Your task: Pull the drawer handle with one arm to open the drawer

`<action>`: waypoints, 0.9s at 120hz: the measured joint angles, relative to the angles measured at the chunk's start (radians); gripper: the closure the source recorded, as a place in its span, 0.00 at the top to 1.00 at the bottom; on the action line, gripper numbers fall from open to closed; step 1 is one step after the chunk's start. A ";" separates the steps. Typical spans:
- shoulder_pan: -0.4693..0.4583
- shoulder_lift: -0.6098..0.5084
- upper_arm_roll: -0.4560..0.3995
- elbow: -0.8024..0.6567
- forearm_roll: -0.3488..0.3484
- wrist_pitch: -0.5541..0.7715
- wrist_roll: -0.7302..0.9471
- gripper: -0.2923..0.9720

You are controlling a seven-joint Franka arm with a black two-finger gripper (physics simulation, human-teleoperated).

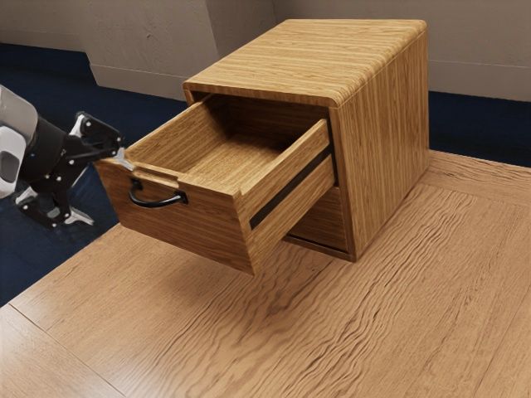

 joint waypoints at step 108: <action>0.000 0.394 -0.079 0.787 -0.019 -0.964 -0.789 0.77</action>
